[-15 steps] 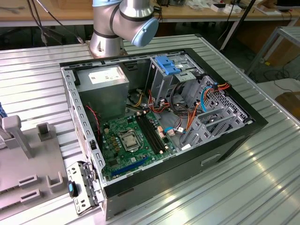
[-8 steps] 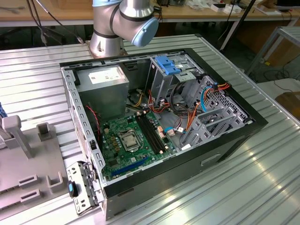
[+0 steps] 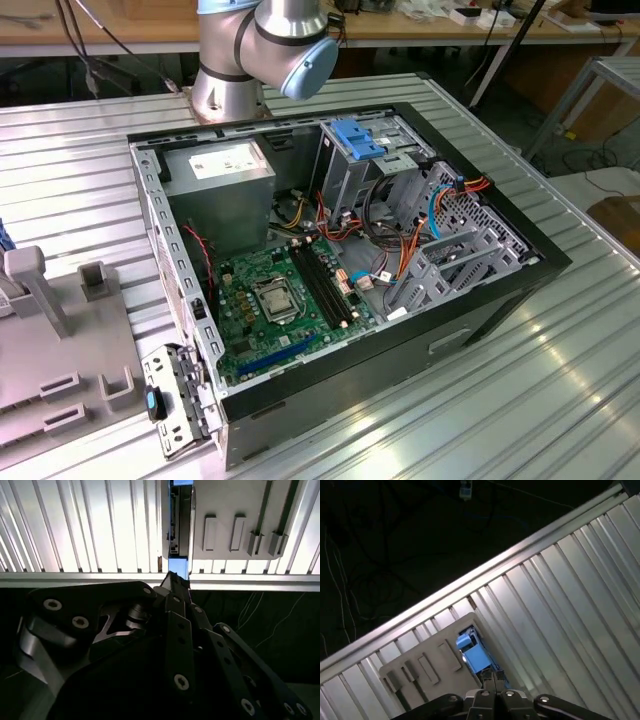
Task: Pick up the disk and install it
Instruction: 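Pick up the disk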
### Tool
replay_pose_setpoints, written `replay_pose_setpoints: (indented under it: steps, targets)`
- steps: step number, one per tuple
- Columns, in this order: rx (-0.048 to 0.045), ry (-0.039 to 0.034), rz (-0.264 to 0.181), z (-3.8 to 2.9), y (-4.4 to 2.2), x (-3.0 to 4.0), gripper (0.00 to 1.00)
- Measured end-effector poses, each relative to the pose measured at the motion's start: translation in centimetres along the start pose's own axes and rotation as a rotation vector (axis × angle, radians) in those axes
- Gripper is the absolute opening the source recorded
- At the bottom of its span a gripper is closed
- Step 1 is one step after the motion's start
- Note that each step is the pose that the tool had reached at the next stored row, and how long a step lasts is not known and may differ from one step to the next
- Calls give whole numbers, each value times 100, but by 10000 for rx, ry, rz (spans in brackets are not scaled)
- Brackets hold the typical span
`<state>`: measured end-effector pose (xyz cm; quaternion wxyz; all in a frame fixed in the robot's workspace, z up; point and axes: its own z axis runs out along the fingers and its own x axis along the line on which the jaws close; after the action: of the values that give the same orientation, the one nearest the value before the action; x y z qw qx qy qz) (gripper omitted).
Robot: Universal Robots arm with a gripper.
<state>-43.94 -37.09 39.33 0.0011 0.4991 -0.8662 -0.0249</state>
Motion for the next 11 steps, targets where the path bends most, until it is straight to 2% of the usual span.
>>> replay_pose_setpoints:
  steps: [11]
  targets:
    - [-47, 104, -2212, 0, 5, 3, 11]
